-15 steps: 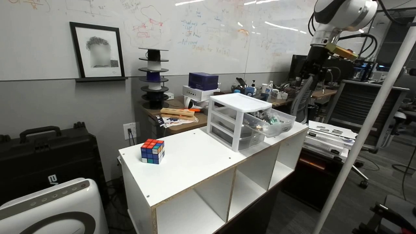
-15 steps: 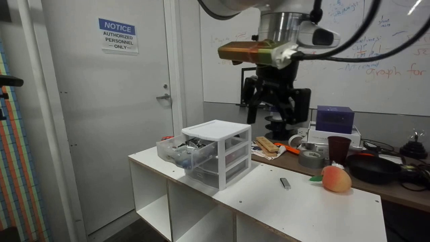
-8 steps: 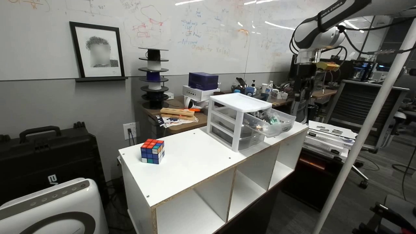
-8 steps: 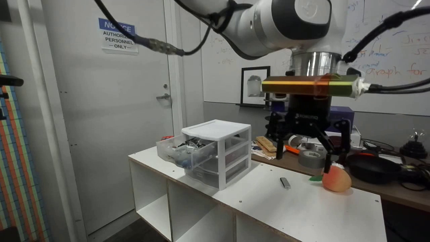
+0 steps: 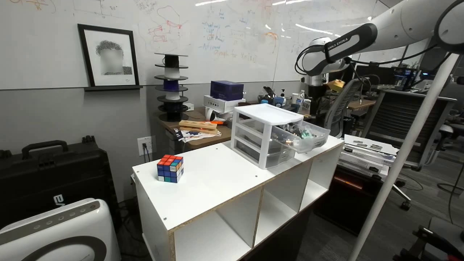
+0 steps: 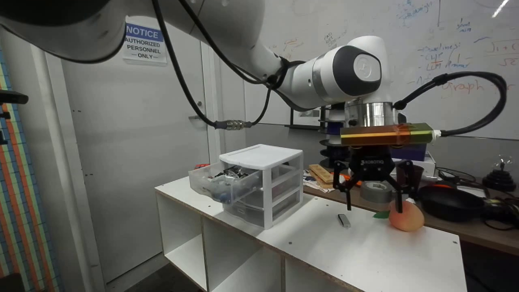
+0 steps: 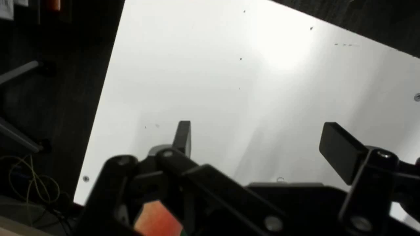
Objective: Pick up the plastic and the white object from the counter and put them in the open drawer and close it
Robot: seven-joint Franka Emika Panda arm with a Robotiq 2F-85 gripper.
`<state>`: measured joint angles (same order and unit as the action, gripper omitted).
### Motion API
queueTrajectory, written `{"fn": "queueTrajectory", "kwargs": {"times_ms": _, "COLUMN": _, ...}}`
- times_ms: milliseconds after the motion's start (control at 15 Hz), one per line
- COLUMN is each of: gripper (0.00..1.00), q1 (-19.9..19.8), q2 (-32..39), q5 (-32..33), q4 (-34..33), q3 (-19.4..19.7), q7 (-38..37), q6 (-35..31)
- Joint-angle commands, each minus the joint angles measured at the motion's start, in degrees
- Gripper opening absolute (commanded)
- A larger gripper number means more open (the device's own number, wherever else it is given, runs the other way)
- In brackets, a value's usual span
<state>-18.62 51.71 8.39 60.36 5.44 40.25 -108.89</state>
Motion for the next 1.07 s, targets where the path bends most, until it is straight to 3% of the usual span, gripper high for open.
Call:
{"fn": "queueTrajectory", "kwargs": {"times_ms": 0, "gripper": 1.0, "q1": 0.3, "q2": 6.6, "q5": 2.0, "q4": -10.8, "q3": -1.5, "q7": 7.8, "q6": -1.3}}
{"fn": "queueTrajectory", "kwargs": {"times_ms": 467, "gripper": 1.0, "q1": -0.8, "q2": 8.7, "q5": -2.0, "q4": -13.8, "q3": -6.1, "q7": 19.7, "q6": -2.2}}
{"fn": "queueTrajectory", "kwargs": {"times_ms": 1000, "gripper": 1.0, "q1": -1.4, "q2": 8.9, "q5": -5.2, "q4": -11.7, "q3": -10.1, "q7": 24.2, "q6": -3.5}}
